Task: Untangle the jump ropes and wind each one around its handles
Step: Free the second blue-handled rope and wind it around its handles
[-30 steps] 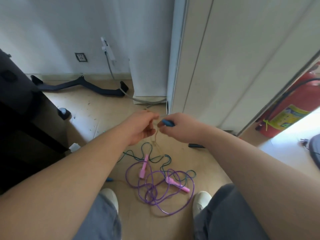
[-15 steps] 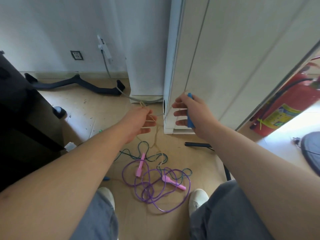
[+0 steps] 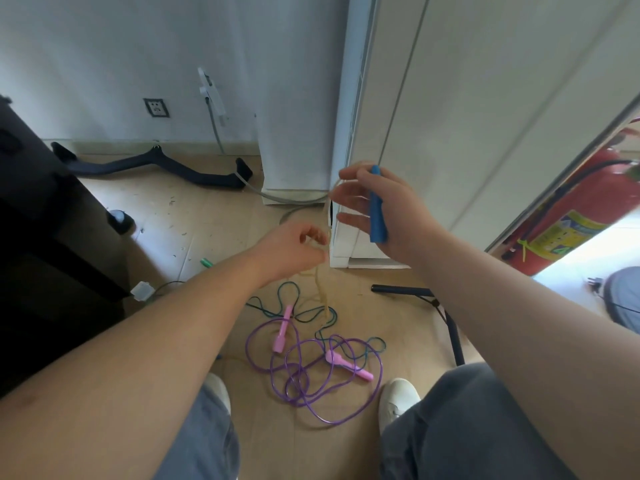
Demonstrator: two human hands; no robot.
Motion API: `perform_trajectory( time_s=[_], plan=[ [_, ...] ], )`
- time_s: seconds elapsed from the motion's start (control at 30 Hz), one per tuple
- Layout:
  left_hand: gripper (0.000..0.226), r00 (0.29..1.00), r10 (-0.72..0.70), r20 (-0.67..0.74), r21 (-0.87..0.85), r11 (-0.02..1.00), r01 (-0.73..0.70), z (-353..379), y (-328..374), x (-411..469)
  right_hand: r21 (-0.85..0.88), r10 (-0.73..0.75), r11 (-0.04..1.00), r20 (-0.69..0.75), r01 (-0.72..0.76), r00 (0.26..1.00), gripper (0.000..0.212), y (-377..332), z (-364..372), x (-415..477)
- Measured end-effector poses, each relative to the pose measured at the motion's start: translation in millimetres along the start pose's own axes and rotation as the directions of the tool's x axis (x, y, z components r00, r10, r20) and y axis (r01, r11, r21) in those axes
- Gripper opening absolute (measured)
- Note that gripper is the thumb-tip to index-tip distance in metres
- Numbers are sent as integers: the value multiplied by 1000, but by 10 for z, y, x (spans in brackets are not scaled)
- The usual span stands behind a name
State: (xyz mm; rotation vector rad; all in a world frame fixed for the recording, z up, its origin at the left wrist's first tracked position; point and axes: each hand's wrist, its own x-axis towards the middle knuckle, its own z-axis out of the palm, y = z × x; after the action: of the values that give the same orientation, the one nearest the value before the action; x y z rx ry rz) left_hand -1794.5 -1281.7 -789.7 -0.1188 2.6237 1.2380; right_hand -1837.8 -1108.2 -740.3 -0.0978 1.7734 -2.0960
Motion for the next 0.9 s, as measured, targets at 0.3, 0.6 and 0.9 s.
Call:
perform_trajectory(
  time_s=[0.3, 0.6, 0.9],
  plan=[
    [22, 995, -66, -69, -255, 966, 46, -22, -5, 120, -343, 119, 931, -31, -122, 992, 13, 191, 23, 101],
    [14, 950, -133, -282, -581, 812, -59, -115, 54, 186, -852, 380, 487, 9, -192, 925, 57, 438, 16, 142],
    [16, 961, -57, -271, -553, 827, -106, -116, 87, 142, -745, 157, 666, 75, -49, 985, 20, 457, 202, 210]
  ],
)
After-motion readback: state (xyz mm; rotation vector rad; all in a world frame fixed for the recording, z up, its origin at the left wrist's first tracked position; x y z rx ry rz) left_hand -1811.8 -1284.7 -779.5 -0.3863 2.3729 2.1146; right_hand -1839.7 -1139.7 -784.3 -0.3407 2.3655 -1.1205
